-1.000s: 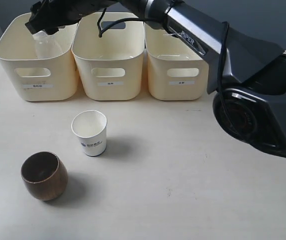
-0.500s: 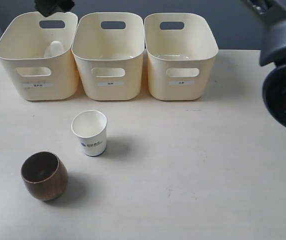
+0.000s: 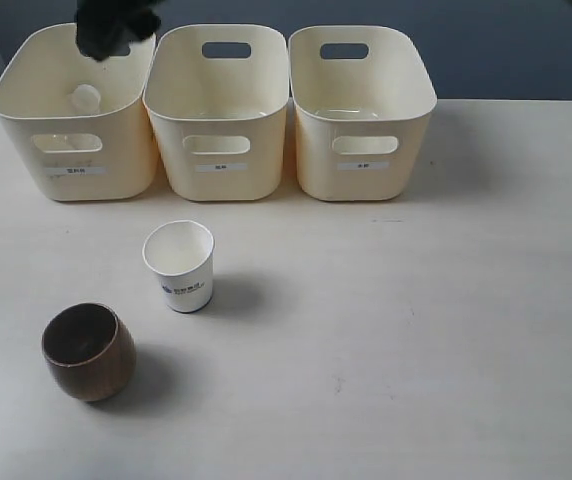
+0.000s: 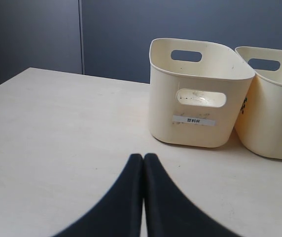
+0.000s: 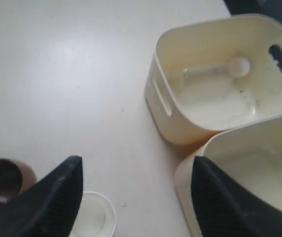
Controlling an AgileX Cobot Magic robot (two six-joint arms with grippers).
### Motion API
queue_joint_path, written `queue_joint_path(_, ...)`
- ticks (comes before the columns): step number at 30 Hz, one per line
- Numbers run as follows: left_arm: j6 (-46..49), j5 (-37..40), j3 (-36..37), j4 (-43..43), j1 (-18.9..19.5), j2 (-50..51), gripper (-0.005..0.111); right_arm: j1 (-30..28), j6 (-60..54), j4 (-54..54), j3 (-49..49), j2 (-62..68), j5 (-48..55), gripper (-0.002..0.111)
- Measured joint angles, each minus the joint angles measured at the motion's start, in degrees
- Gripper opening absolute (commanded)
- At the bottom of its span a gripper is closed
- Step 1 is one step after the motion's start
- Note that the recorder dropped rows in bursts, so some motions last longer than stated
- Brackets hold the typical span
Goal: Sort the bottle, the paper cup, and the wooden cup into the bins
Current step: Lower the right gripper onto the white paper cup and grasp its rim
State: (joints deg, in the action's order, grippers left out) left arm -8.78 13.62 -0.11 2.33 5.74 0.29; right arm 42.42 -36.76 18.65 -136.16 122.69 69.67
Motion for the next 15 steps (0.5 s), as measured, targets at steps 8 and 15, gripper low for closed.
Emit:
queue_joint_path(8, 0.0, 0.0, 0.0, 0.0, 0.0, 0.0, 0.0, 4.98, 0.46, -0.39, 13.56, -3.99, 0.38, 0.061)
queue_joint_path(15, 0.0, 0.0, 0.0, 0.0, 0.0, 0.0, 0.0, 5.8, 0.46, 1.72, 21.99, -6.75, 0.38, 0.058)
